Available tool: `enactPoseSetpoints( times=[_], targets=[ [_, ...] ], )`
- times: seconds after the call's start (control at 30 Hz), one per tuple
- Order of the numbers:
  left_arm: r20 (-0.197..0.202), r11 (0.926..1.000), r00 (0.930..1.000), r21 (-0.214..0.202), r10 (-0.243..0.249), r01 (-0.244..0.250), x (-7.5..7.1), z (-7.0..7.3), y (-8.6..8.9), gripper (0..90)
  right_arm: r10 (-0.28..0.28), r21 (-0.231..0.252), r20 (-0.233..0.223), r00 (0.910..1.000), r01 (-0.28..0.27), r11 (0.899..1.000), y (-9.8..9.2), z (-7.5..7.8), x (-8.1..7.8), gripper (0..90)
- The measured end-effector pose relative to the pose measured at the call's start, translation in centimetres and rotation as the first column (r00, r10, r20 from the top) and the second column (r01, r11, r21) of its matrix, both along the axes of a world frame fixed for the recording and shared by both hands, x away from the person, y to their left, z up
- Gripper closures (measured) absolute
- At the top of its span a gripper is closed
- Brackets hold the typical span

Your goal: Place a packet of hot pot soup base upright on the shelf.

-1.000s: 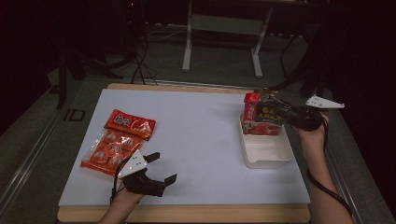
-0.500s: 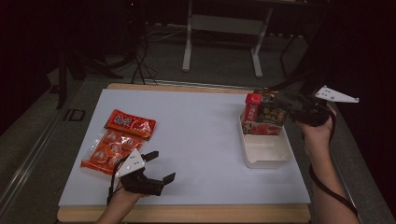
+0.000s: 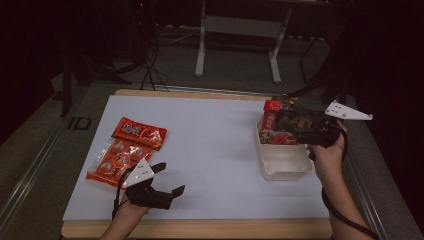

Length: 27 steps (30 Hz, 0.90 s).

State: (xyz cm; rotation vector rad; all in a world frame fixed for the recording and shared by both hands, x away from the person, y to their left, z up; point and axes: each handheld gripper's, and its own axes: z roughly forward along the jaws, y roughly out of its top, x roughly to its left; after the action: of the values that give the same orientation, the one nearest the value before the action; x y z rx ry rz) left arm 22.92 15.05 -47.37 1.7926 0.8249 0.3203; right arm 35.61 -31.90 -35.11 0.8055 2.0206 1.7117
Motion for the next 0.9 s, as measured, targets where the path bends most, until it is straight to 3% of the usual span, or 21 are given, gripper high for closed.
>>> enactPoseSetpoints(
  times=[0.17, 0.23, 0.37, 0.63, 0.9],
  targets=[
    [-0.011, 0.9999, 0.9999, -0.003, 0.012, -0.012, 0.1, 0.0, 0.7, 3.3, 0.033, 0.003, -0.02, 0.9993, -0.033, 0.999, 0.5, -0.9, -0.9, 13.3],
    [-0.014, 0.9996, 0.9995, -0.004, 0.028, -0.028, 0.1, 0.1, 1.2, 3.3, 0.045, -0.023, -0.021, 0.9988, -0.046, 0.999, 0.9, -1.5, -1.5, 13.4],
    [-0.014, 0.999, 0.9989, -0.002, 0.046, -0.046, 0.1, 0.1, 1.9, 3.4, 0.092, -0.011, -0.031, 0.9953, -0.093, 0.996, 1.5, -2.5, -2.7, 13.8],
    [-0.012, 0.9962, 0.9962, -0.006, 0.086, -0.086, 0.0, 0.3, 4.1, 3.4, 0.177, -0.01, -0.061, 0.9823, -0.178, 0.984, 2.9, -4.5, -4.9, 14.1],
    [-0.004, 0.9911, 0.992, 0.042, 0.126, -0.126, -0.1, 0.1, 6.3, 3.4, 0.199, -0.028, -0.074, 0.9772, -0.201, 0.979, 3.3, -5.2, -6.3, 14.1]
  ],
)
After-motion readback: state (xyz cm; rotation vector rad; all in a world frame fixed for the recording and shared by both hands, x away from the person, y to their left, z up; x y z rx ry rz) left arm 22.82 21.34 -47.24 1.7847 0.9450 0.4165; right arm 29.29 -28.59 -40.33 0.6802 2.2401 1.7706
